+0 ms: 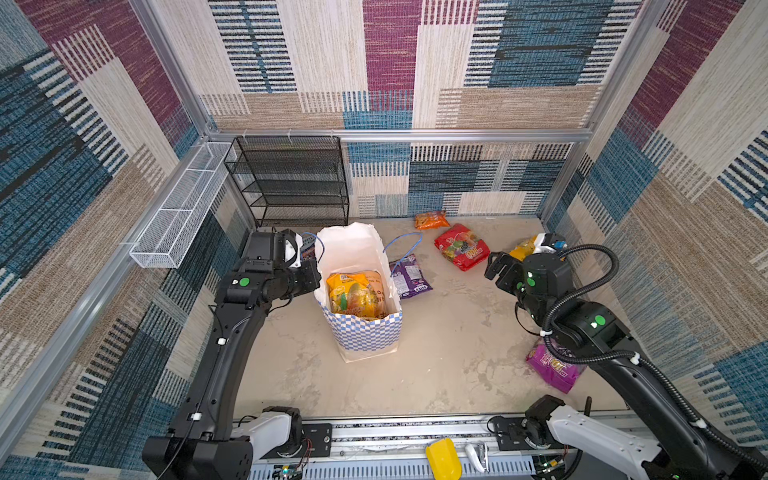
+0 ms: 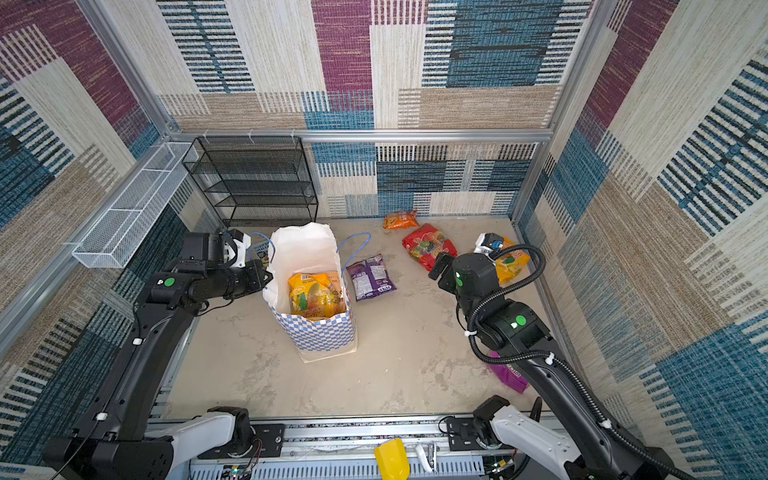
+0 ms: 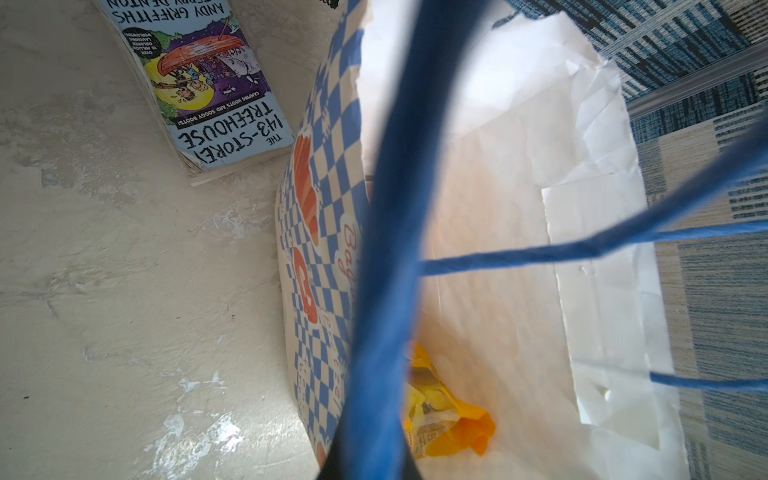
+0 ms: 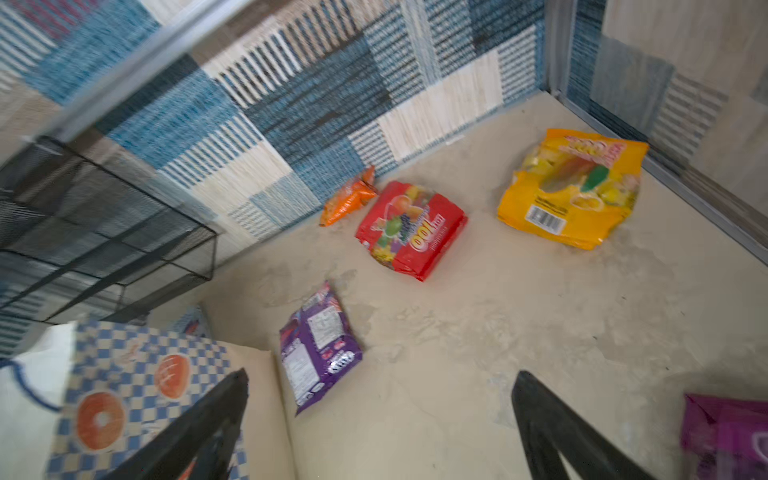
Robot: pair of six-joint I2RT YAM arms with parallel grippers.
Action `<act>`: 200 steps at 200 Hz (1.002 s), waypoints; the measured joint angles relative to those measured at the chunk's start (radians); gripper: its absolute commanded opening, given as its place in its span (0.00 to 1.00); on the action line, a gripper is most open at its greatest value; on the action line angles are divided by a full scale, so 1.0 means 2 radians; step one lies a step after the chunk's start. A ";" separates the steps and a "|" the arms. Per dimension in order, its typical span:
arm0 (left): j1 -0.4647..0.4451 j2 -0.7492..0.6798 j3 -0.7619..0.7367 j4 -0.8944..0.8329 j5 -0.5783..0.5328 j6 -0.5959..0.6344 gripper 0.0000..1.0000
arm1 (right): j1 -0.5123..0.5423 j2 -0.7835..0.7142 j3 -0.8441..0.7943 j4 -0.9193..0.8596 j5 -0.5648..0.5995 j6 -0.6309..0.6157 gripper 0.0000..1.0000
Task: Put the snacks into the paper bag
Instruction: 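Swing the right gripper away from the paper bag toward the purple grape candy bag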
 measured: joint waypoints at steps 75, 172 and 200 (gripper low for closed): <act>0.000 -0.036 -0.038 0.027 -0.004 0.000 0.00 | -0.136 0.001 -0.132 -0.025 -0.049 0.093 1.00; 0.000 -0.028 -0.043 0.042 0.019 0.000 0.00 | -0.349 -0.014 -0.188 -0.021 -0.036 0.099 1.00; 0.000 -0.028 -0.044 0.045 0.022 0.000 0.00 | -0.416 -0.002 -0.201 -0.005 -0.047 0.077 1.00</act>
